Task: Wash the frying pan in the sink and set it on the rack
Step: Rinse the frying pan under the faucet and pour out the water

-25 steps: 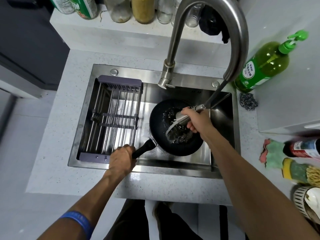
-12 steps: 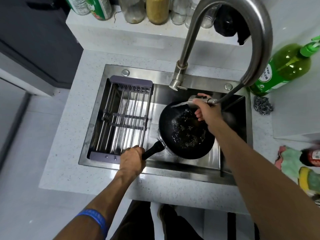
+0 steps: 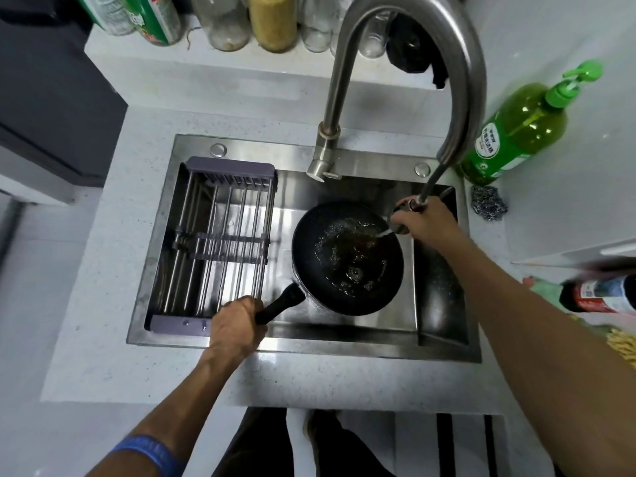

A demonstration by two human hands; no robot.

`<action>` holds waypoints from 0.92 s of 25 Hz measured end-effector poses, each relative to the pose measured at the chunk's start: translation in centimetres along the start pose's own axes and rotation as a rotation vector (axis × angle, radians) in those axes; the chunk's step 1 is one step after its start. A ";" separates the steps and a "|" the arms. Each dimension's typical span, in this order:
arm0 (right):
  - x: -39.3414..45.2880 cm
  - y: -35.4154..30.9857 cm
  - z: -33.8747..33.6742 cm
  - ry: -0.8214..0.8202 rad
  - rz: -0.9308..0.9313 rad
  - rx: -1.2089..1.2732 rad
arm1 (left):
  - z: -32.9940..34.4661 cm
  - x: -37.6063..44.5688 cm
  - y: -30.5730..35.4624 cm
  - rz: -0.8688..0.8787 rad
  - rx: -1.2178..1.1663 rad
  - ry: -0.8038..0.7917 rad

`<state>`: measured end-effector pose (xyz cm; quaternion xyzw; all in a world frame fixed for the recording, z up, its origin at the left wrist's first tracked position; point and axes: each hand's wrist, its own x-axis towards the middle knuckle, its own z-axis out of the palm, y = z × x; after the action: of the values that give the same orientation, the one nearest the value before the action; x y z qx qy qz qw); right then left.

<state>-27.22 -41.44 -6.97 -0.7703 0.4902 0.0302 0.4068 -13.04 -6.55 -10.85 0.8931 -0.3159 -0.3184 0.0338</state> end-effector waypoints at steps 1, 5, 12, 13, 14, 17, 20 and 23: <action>-0.3 -0.1 -0.1 -0.043 0.020 -0.017 | 0.0 0.0 0.1 0.002 0.012 0.004; -1.8 -0.6 0.4 -0.186 0.091 0.013 | -0.1 -0.1 0.4 0.005 0.042 0.020; -4.8 -2.6 4.2 -0.325 0.096 0.367 | 0.1 -0.2 0.3 0.004 0.056 0.022; -4.8 -3.1 4.8 -0.305 0.081 0.446 | 0.1 -0.2 0.3 0.005 0.054 0.026; -4.7 -3.6 5.3 -0.275 0.067 0.499 | 0.2 -0.1 0.2 0.005 0.051 0.026; -4.2 -4.5 6.4 -0.146 0.046 0.551 | 0.5 0.0 0.0 0.013 0.052 0.020; -3.5 -4.7 6.0 -0.039 0.039 0.564 | 0.7 0.1 -0.2 0.019 0.058 0.017; -2.5 -4.2 5.1 0.058 0.045 0.488 | 0.7 0.1 -0.3 0.002 0.043 0.003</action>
<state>-23.44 -35.41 -6.75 -0.6388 0.5114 -0.1022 0.5656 -13.22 -6.23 -11.58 0.8937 -0.3238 -0.3103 0.0153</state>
